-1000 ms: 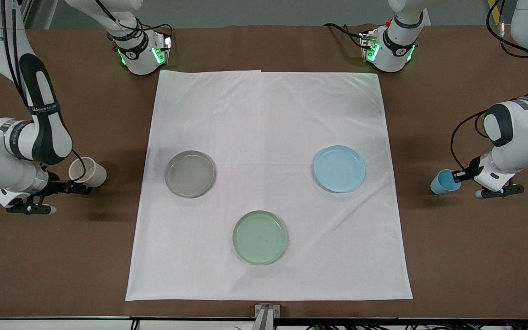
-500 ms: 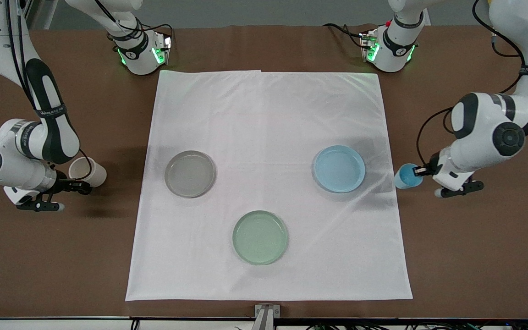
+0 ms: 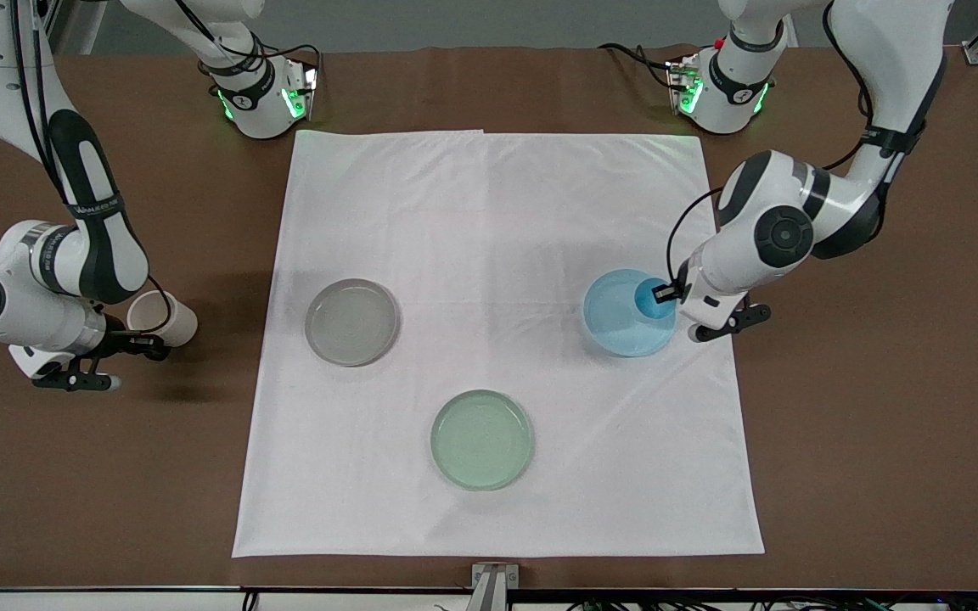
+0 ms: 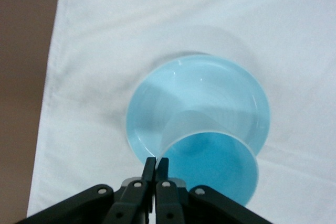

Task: Place blue cup in blue plate and white mug in gray plate
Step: 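Carry the blue cup with the left gripper onto the light blue plate, then release the blue cup and withdraw the left gripper from the plate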

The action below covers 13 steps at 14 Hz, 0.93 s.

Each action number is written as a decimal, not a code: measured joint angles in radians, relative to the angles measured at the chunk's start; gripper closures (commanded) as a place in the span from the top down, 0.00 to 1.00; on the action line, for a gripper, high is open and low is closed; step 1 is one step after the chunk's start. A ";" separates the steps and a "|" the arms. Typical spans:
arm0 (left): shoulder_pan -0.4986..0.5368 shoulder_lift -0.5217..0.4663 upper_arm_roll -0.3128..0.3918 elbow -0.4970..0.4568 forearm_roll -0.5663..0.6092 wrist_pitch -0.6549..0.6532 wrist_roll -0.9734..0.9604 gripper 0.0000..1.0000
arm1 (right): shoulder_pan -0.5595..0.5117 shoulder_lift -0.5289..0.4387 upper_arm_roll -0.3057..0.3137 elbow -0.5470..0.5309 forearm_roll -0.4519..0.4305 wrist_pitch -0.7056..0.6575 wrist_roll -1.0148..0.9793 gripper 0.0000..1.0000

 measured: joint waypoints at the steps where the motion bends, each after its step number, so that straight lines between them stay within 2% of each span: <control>1: -0.013 0.019 0.000 0.000 0.000 0.001 -0.012 0.07 | 0.000 0.000 0.000 0.000 0.000 0.000 -0.001 0.34; 2: -0.019 0.038 0.000 0.000 0.000 0.004 -0.014 0.11 | 0.000 0.000 0.000 0.000 0.001 0.000 -0.001 0.31; 3: -0.024 0.055 0.000 0.000 0.000 0.011 -0.014 0.20 | 0.000 0.000 0.000 0.000 0.001 0.000 -0.002 0.27; 4: -0.030 0.069 0.001 0.000 0.000 0.019 -0.019 0.38 | 0.000 0.001 0.000 0.000 0.001 0.000 -0.002 0.22; 5: -0.035 0.080 0.001 0.001 0.000 0.025 -0.029 0.71 | 0.000 0.001 0.000 0.000 0.001 0.000 -0.002 0.19; 6: -0.038 0.086 0.001 0.003 0.000 0.028 -0.037 1.00 | 0.000 0.001 0.000 0.000 0.002 0.000 -0.002 0.16; 9: -0.031 0.080 0.002 0.048 0.003 0.024 -0.040 1.00 | 0.000 0.001 0.001 0.000 0.003 0.000 -0.003 0.11; 11: -0.021 0.067 0.003 0.149 0.034 -0.047 -0.038 1.00 | 0.001 0.000 0.006 0.008 0.003 -0.011 -0.005 0.11; 13: -0.007 0.047 0.002 0.292 0.123 -0.175 -0.001 1.00 | 0.017 -0.004 0.013 0.043 0.004 -0.084 -0.006 0.11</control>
